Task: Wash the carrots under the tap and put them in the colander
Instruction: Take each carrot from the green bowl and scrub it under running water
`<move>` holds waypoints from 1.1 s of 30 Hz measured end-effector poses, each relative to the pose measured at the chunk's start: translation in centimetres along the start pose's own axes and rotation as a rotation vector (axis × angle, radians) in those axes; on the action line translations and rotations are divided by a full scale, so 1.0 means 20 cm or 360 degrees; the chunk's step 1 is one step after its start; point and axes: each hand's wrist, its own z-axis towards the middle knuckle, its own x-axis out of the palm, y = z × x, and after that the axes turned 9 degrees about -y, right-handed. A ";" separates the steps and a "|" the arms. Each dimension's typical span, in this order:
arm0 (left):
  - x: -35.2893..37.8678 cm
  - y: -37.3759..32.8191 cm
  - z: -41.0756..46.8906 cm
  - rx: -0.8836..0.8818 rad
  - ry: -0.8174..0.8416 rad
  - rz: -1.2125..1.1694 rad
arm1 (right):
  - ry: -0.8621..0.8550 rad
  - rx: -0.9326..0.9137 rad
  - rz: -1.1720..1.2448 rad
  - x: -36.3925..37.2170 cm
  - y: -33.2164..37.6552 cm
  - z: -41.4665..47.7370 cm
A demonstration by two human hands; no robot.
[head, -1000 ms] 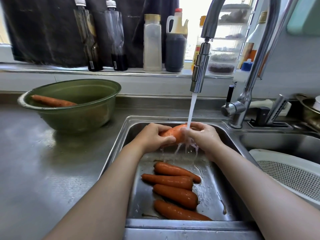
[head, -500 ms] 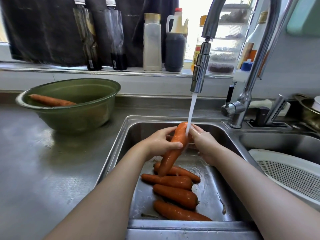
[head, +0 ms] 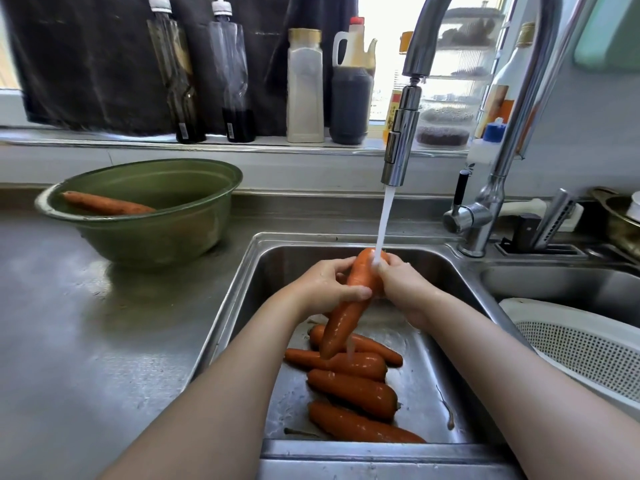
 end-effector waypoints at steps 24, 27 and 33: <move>0.01 0.00 0.03 0.0097 -0.0008 -0.0006 | -0.0516 -0.0327 -0.0602 0.05 0.05 -0.09; -0.01 0.01 0.02 0.0047 -0.0016 -0.0057 | -0.0147 -0.0269 -0.0317 0.05 0.05 -0.07; -0.03 0.02 0.02 0.0010 0.0041 -0.0128 | -0.0329 -0.0451 -0.0304 0.03 0.06 -0.08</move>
